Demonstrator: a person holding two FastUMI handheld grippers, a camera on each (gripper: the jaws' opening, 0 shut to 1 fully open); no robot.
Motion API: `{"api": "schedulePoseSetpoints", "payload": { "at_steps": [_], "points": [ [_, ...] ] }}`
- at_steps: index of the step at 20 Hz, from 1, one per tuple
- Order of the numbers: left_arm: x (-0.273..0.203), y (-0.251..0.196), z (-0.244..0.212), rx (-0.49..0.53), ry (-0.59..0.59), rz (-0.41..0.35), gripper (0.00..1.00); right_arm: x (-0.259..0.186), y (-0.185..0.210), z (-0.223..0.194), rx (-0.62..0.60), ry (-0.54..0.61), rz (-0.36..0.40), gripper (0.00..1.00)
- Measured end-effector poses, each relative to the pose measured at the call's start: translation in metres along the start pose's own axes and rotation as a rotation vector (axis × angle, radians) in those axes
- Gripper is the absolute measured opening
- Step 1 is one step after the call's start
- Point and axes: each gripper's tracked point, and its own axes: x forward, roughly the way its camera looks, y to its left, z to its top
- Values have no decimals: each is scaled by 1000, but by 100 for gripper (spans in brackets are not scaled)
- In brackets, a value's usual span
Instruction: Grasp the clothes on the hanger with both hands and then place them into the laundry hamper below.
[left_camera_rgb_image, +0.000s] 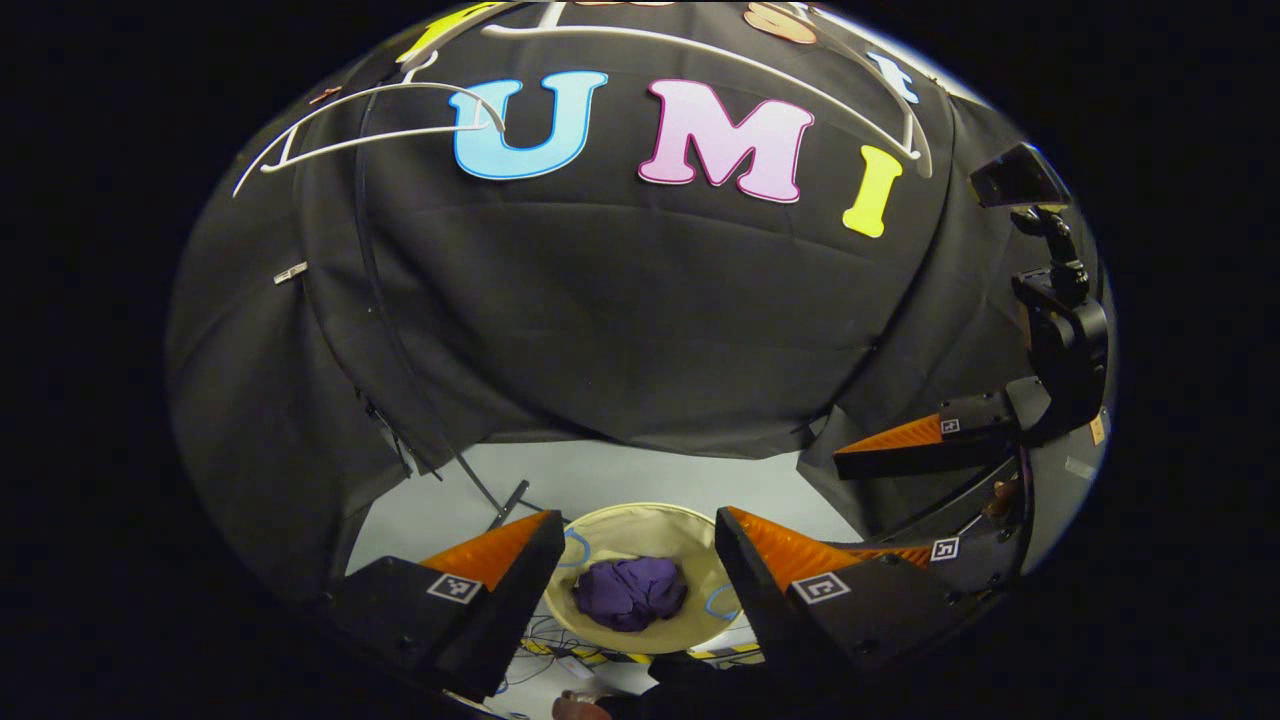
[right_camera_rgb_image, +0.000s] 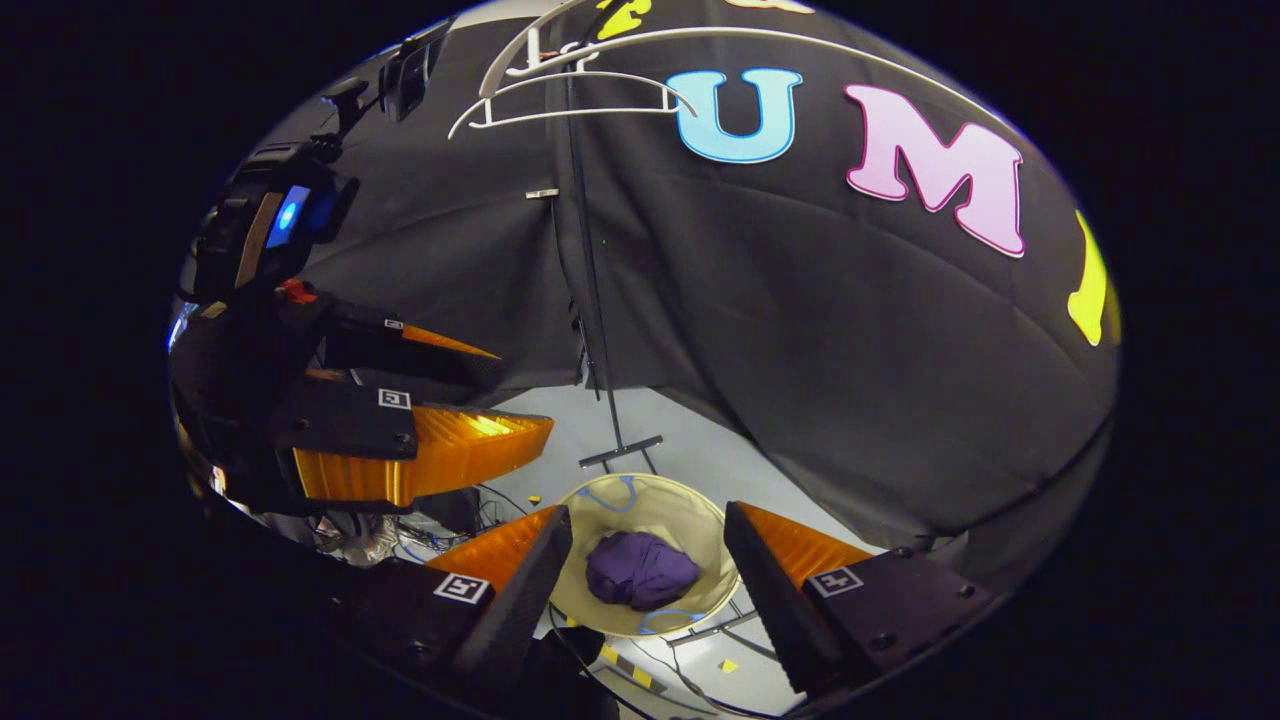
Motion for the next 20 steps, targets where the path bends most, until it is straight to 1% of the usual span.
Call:
{"api": "schedulePoseSetpoints", "payload": {
  "at_steps": [3,4,5,6,7,9,13,16,18,20],
  "points": [
    [-16,2,0,8,-29,-17,96,-8,15,7,-7,-28,-10,99],
    [-20,3,0,11,-39,-22,94,-11,22,7,-10,-31,-17,99],
    [-25,4,-1,13,-48,-28,96,-13,28,8,-11,-37,-26,99],
    [-32,5,-1,15,-62,-38,94,-18,34,8,-9,-42,-37,99],
    [-41,7,-3,20,-78,-53,96,-21,40,10,-8,-51,-53,99],
    [-60,10,-3,45,-118,-87,96,-32,51,14,2,-74,-96,99],
    [-116,18,13,120,-243,-163,96,-63,76,33,41,-164,-225,99],
    [-170,39,29,161,-369,-191,96,-101,101,61,39,-288,-361,99],
    [-207,50,30,167,-448,-222,96,-127,129,80,33,-381,-440,99],
    [-248,61,25,173,-514,-254,96,-155,160,89,50,-468,-501,99]
  ]
}}
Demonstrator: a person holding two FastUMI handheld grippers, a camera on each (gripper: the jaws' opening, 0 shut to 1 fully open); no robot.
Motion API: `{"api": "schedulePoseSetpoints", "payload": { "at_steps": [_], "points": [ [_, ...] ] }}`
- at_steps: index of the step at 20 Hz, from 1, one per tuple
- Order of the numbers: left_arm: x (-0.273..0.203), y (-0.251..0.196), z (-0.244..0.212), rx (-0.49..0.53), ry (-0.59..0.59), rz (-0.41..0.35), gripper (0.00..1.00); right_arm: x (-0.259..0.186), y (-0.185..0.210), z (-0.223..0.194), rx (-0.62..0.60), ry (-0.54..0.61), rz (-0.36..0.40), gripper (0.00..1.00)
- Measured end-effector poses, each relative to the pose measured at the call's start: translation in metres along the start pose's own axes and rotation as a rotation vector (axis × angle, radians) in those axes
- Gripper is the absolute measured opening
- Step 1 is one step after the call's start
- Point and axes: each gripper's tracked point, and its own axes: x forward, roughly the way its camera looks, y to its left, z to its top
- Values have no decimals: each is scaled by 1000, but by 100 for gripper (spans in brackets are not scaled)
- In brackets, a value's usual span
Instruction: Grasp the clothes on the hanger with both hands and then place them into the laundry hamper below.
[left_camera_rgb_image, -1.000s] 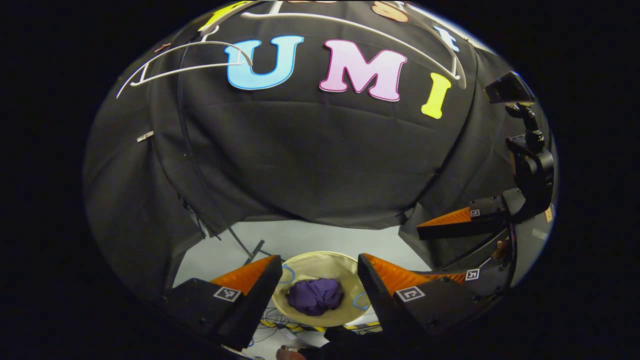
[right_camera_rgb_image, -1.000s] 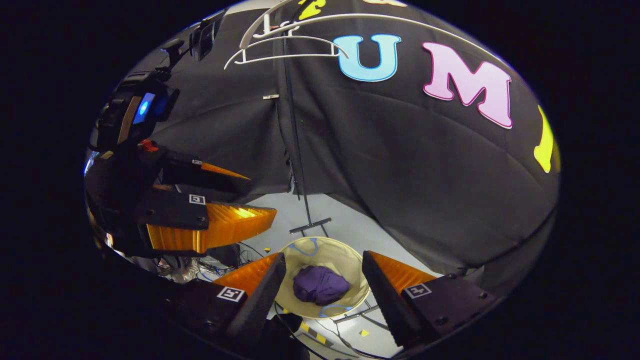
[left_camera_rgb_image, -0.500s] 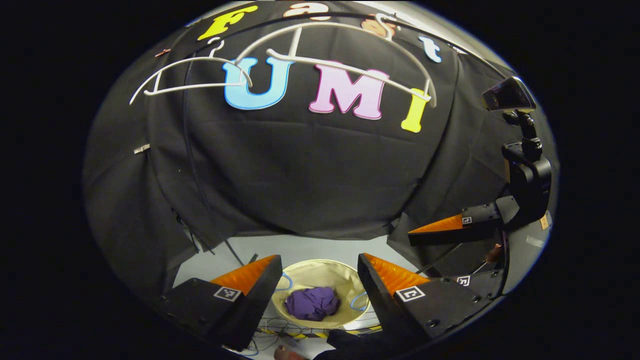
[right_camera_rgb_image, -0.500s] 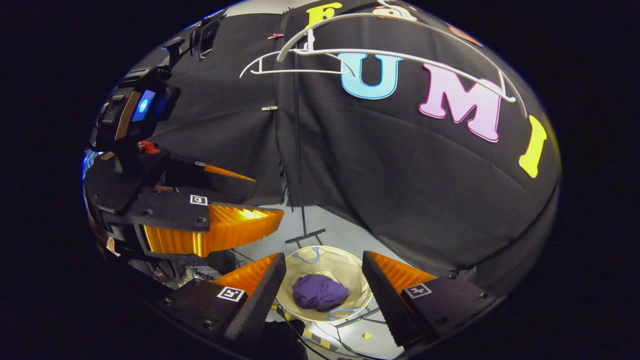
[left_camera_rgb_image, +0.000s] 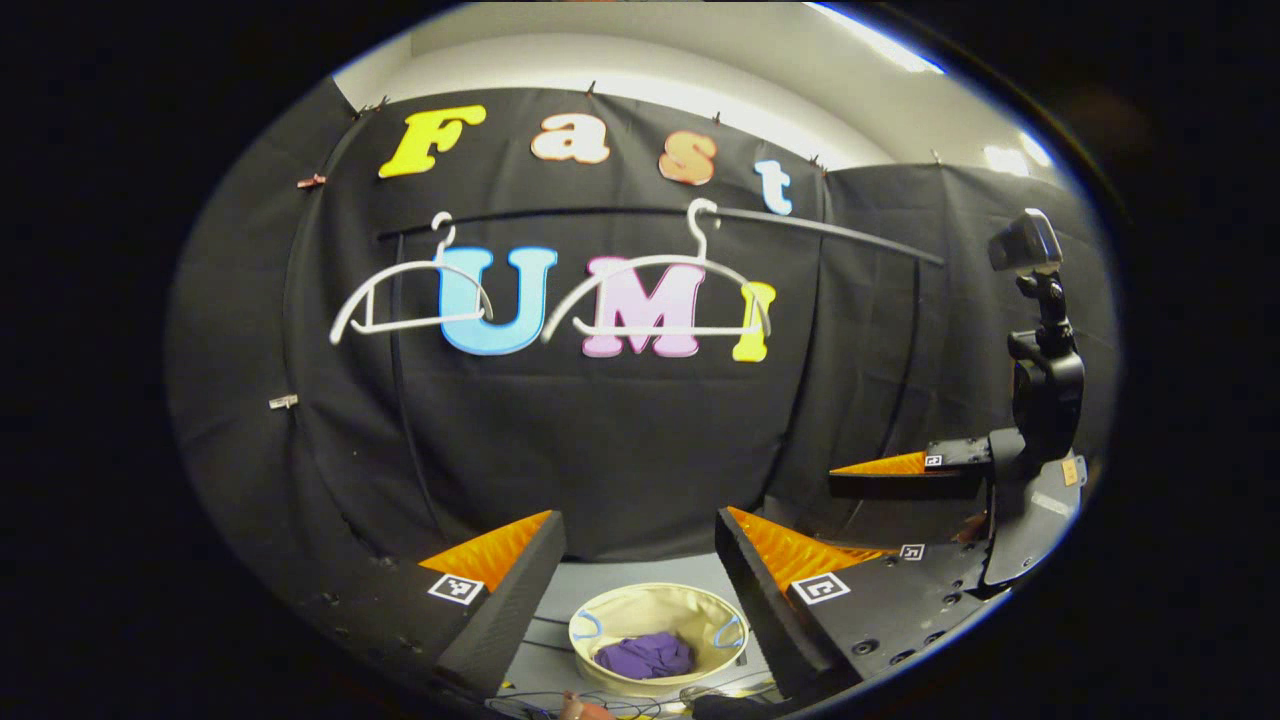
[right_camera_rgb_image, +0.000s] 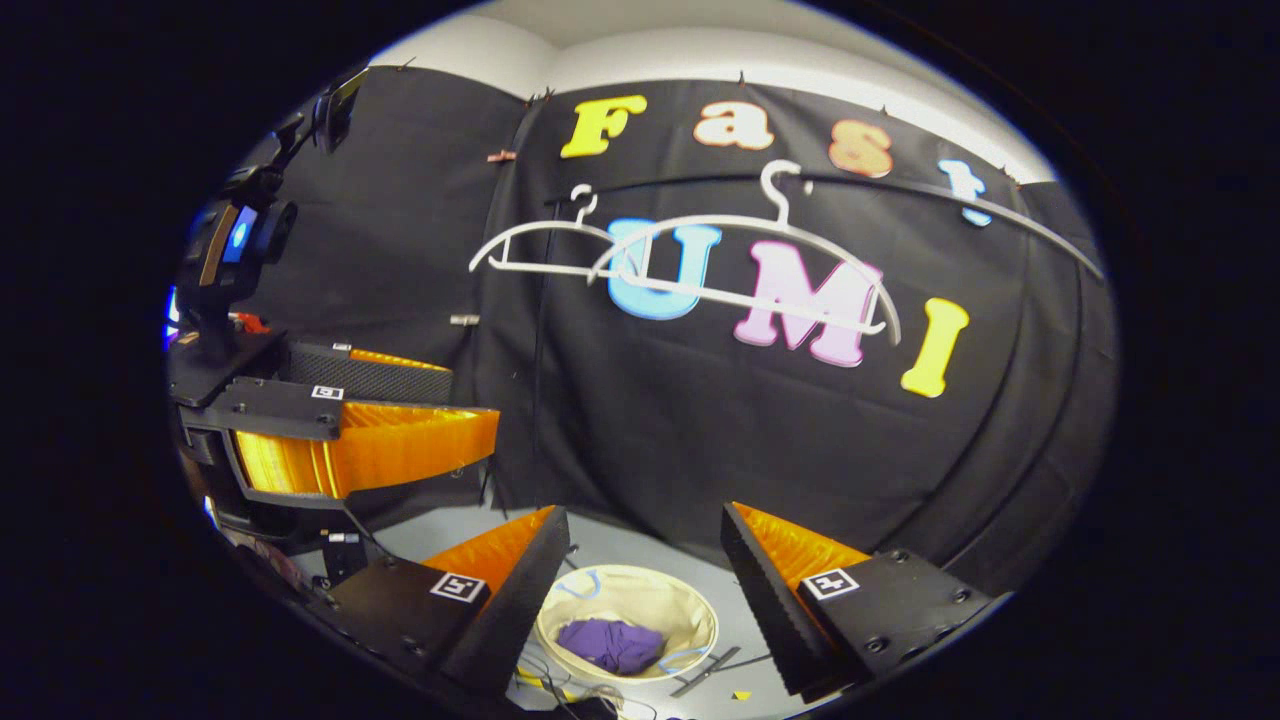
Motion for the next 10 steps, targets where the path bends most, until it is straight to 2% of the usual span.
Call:
{"api": "schedulePoseSetpoints", "payload": {
  "at_steps": [4,6,7,8,10],
  "points": [
    [-70,-2,41,20,-141,-32,94,-56,18,48,71,-159,-116,98],
    [-93,-2,60,26,-197,-42,96,-85,19,83,71,-265,-175,95],
    [-103,0,66,29,-217,-41,98,-96,23,98,69,-304,-192,100],
    [-112,-1,71,33,-230,-41,97,-106,28,107,65,-329,-201,97],
    [-126,-1,78,31,-246,-33,94,-116,36,114,52,-348,-200,99]
  ]
}}
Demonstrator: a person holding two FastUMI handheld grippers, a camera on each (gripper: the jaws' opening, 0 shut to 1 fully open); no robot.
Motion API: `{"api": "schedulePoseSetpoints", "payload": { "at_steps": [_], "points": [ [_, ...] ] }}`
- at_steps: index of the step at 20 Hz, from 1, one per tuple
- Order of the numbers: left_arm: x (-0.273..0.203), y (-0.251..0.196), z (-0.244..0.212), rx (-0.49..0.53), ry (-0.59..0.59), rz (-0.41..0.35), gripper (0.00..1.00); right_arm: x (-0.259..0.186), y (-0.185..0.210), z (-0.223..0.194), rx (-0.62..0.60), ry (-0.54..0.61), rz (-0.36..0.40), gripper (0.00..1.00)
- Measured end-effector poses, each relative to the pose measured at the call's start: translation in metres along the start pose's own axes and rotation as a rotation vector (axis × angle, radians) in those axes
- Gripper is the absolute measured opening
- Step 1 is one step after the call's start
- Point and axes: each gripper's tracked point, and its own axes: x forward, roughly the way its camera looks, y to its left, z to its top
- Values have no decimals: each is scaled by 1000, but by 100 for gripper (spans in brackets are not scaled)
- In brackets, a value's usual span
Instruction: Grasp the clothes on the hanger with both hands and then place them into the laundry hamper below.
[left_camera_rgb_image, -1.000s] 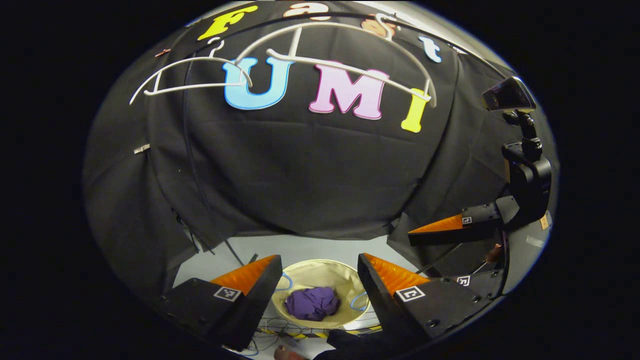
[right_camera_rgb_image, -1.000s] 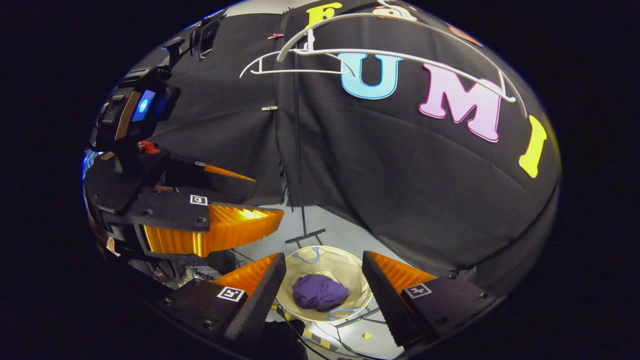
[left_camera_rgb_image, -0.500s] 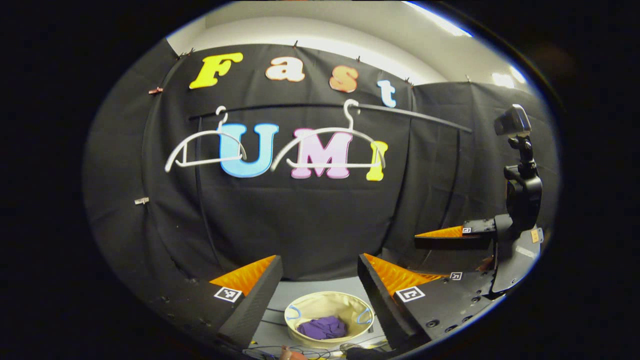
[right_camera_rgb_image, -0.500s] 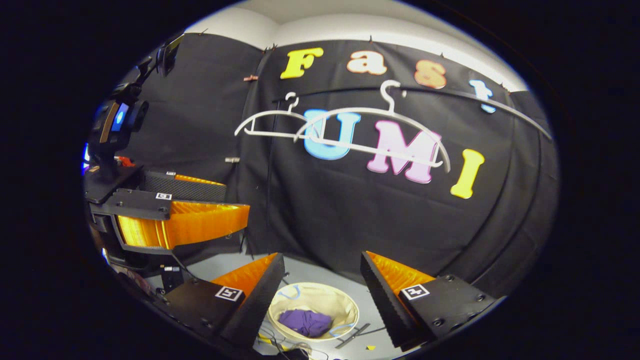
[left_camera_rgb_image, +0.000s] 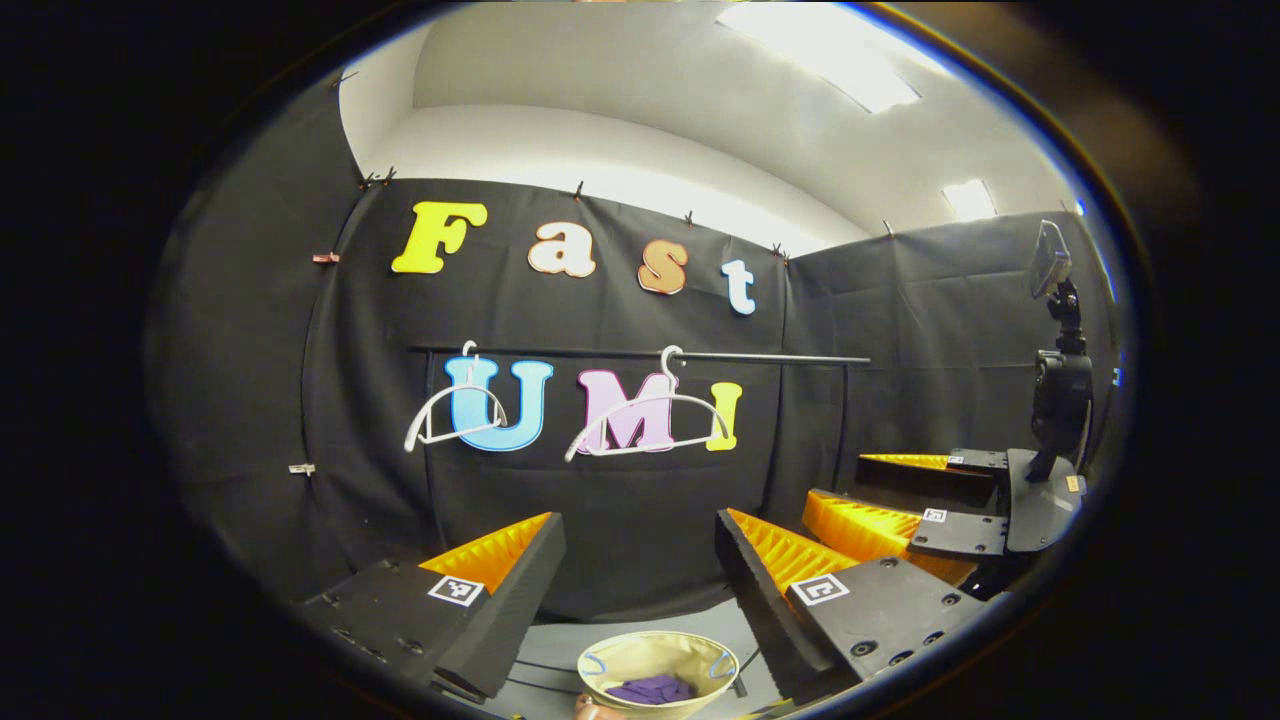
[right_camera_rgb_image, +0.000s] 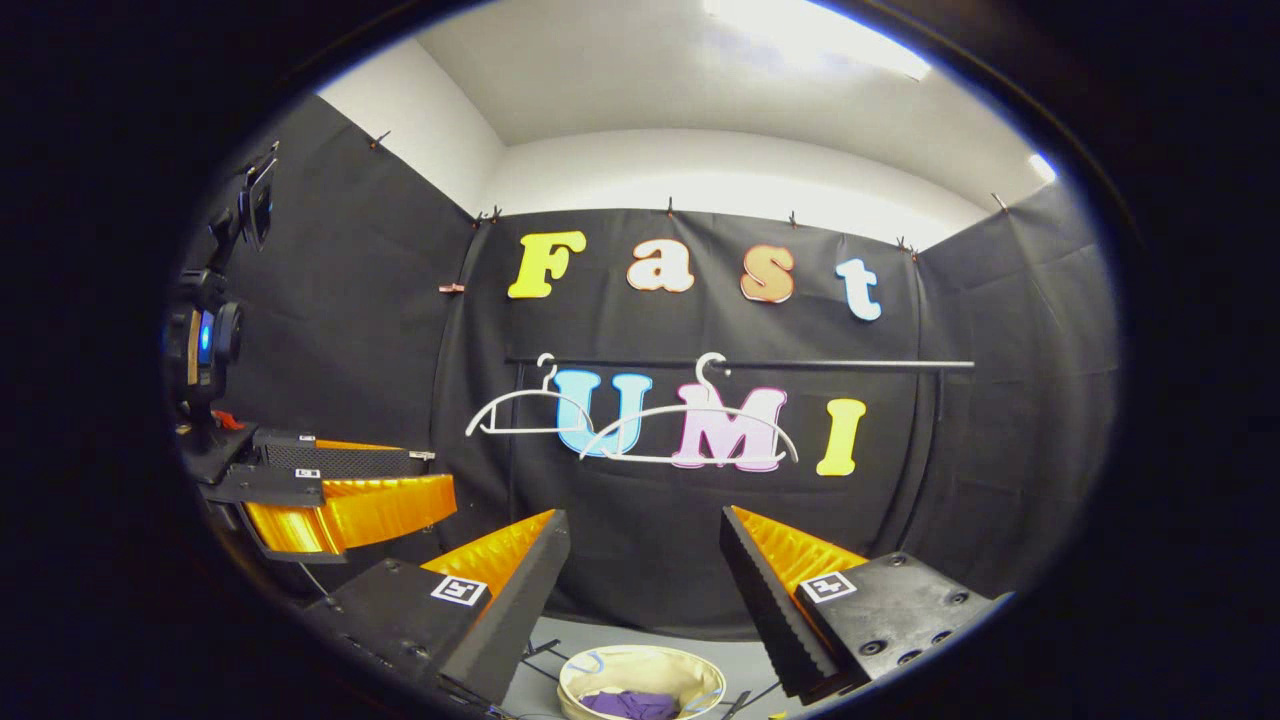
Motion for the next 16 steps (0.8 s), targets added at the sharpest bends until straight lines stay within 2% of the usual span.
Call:
{"api": "schedulePoseSetpoints", "payload": {
  "at_steps": [4,8,11,16],
  "points": [
    [-10,-1,24,1,-68,23,96,-18,12,9,23,-33,23,96],
    [-11,-13,25,3,-73,34,93,-30,-1,15,49,-46,11,98],
    [-12,-22,20,-5,-56,46,95,-39,-13,15,38,-37,0,97],
    [-15,-39,20,-3,-47,61,95,-41,-11,16,29,-49,24,95]
  ]
}}
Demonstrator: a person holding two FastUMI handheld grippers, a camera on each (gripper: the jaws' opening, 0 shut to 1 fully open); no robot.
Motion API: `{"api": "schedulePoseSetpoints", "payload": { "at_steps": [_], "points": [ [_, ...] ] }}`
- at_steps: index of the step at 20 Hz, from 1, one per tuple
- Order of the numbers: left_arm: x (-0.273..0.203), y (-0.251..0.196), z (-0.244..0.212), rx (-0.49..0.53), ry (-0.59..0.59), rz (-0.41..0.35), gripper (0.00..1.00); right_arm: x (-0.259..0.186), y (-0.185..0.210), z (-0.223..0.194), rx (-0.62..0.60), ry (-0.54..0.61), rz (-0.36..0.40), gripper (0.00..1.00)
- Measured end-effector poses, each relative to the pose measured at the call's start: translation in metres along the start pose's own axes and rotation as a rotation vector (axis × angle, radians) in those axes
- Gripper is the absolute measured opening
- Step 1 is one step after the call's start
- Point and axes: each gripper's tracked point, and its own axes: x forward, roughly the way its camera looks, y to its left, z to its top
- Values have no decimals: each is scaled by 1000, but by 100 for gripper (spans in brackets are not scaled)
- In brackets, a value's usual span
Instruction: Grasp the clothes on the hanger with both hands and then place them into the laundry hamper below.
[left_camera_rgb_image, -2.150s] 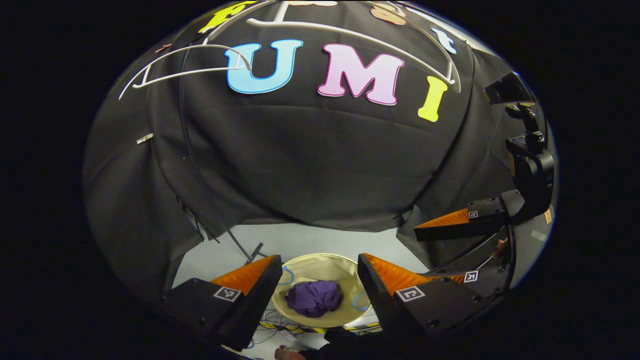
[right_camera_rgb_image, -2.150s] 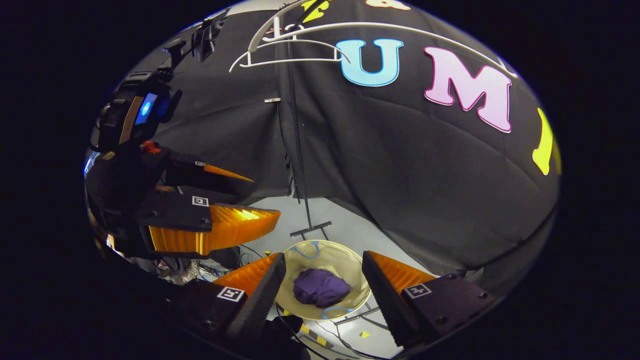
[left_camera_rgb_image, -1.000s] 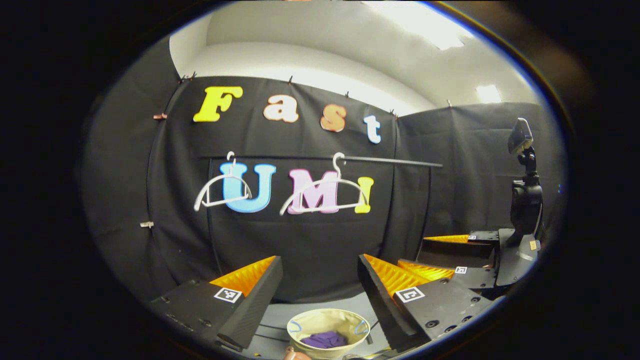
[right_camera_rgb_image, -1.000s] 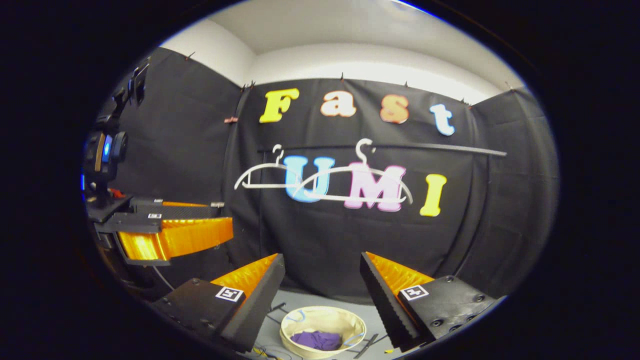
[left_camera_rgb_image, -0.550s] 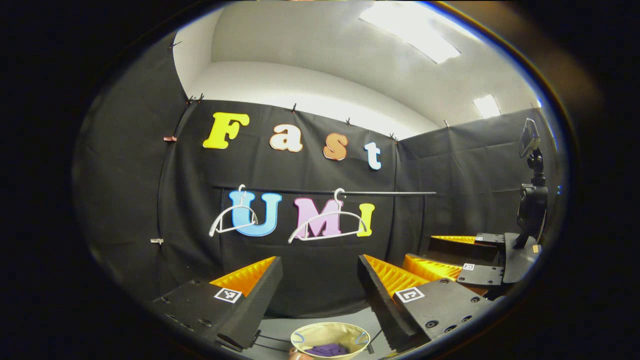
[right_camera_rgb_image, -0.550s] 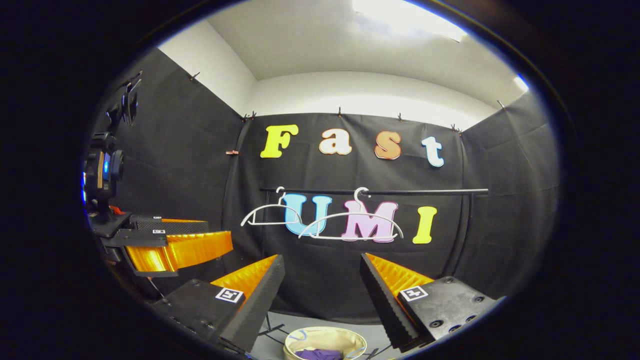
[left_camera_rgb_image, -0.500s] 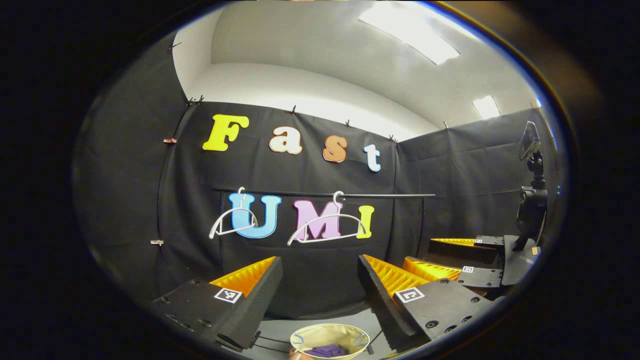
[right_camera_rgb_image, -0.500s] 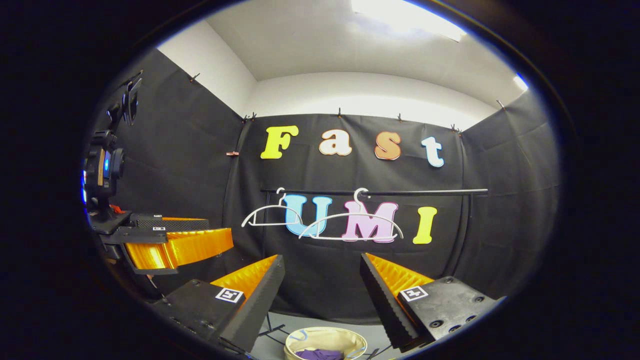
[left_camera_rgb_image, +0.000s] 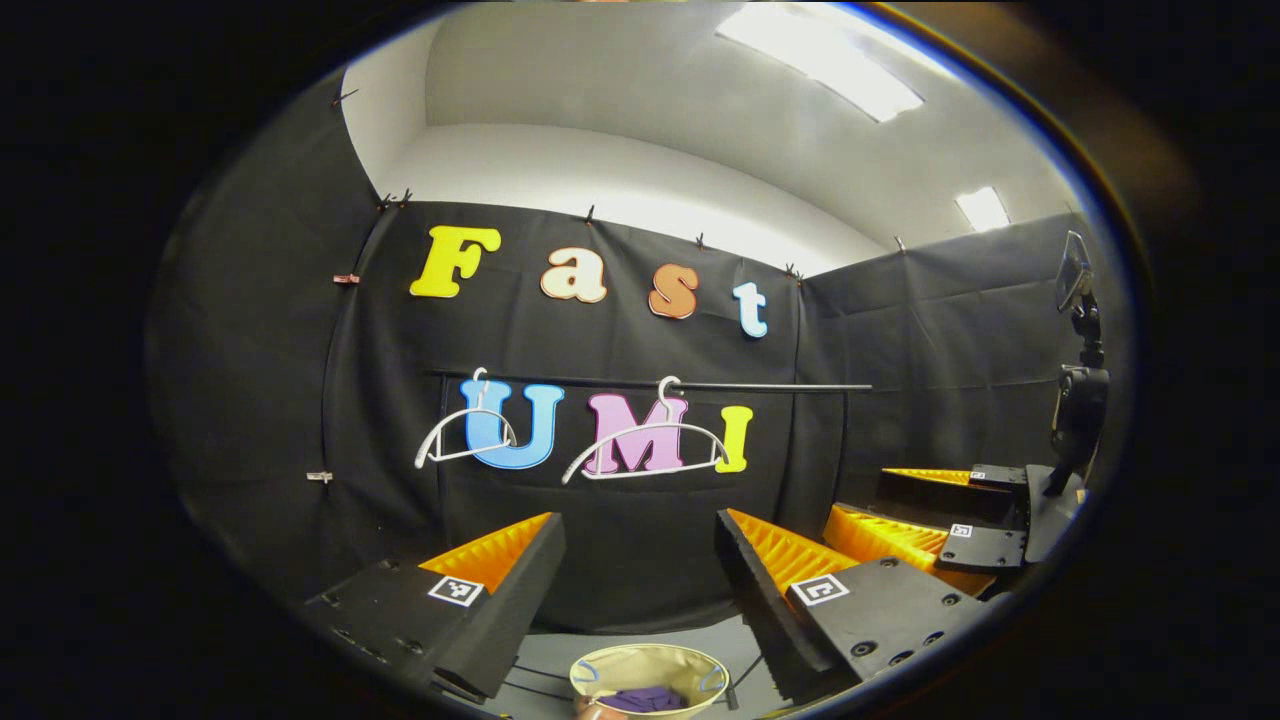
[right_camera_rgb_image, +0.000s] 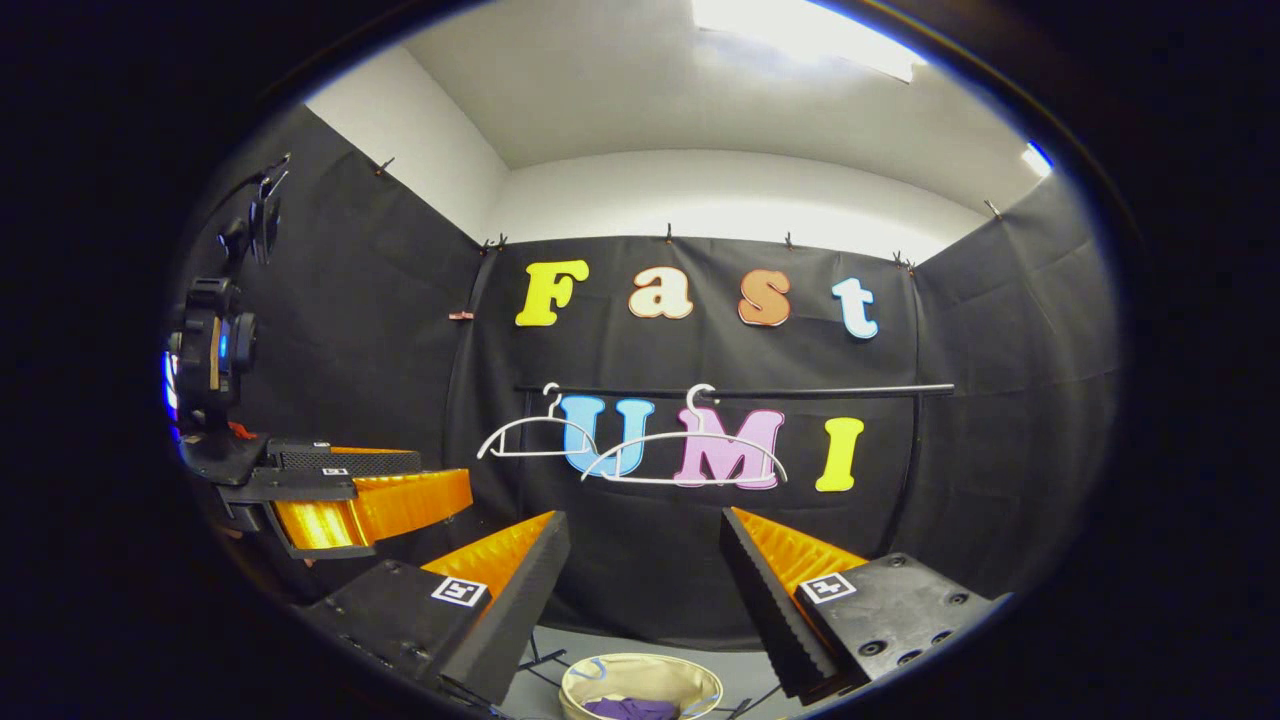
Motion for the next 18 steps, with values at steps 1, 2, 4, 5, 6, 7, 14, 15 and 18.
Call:
{"api": "schedulePoseSetpoints", "payload": {
  "at_steps": [1,2,4,5,6,7,14,15,18],
  "points": [
    [0,-3,-1,4,1,1,95,-2,0,1,-3,-5,1,97],
    [-1,-5,-1,8,4,5,95,-2,0,2,-2,-8,5,97],
    [-1,-9,-2,13,9,9,95,-12,-6,4,-2,-6,7,97],
    [-2,-12,-3,10,11,10,95,-16,-11,6,-3,-11,8,97],
    [-2,-15,-2,5,12,8,95,-19,-15,8,-1,-14,8,97],
    [-4,-18,-2,-1,11,6,95,-21,-17,9,4,-16,7,97],
    [-7,-29,1,-1,4,11,95,-32,-28,6,18,-7,7,97],
    [-9,-31,0,0,5,11,95,-33,-30,6,18,-6,6,97],
    [-11,-36,-1,1,9,8,96,-37,-35,8,15,-10,5,97]
  ]
}}
